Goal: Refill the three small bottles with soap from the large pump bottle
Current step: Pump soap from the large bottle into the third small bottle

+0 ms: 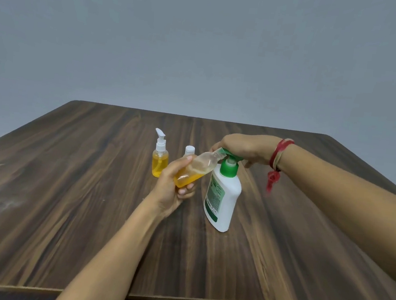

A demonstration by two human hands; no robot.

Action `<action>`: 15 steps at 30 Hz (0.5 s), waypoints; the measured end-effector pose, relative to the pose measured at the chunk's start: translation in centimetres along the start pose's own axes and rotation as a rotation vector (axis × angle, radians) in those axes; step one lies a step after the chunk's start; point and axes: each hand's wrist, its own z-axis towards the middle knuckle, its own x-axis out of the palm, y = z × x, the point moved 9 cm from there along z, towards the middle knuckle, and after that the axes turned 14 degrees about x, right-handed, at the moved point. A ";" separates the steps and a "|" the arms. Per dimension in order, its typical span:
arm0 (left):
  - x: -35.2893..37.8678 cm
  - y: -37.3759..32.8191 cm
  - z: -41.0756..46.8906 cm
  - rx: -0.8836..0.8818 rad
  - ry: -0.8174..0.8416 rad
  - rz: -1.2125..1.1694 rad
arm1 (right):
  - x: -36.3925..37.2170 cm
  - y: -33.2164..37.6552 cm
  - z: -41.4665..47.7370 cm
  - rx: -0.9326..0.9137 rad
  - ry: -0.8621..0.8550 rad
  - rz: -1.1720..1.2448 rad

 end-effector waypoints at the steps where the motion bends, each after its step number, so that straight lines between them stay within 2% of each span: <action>1: 0.0 0.0 0.0 0.001 0.000 -0.002 | -0.1 0.1 0.0 -0.003 0.001 -0.008; 15: -0.3 0.1 -0.1 -0.009 -0.025 0.008 | 0.3 0.2 -0.1 -0.058 -0.032 0.016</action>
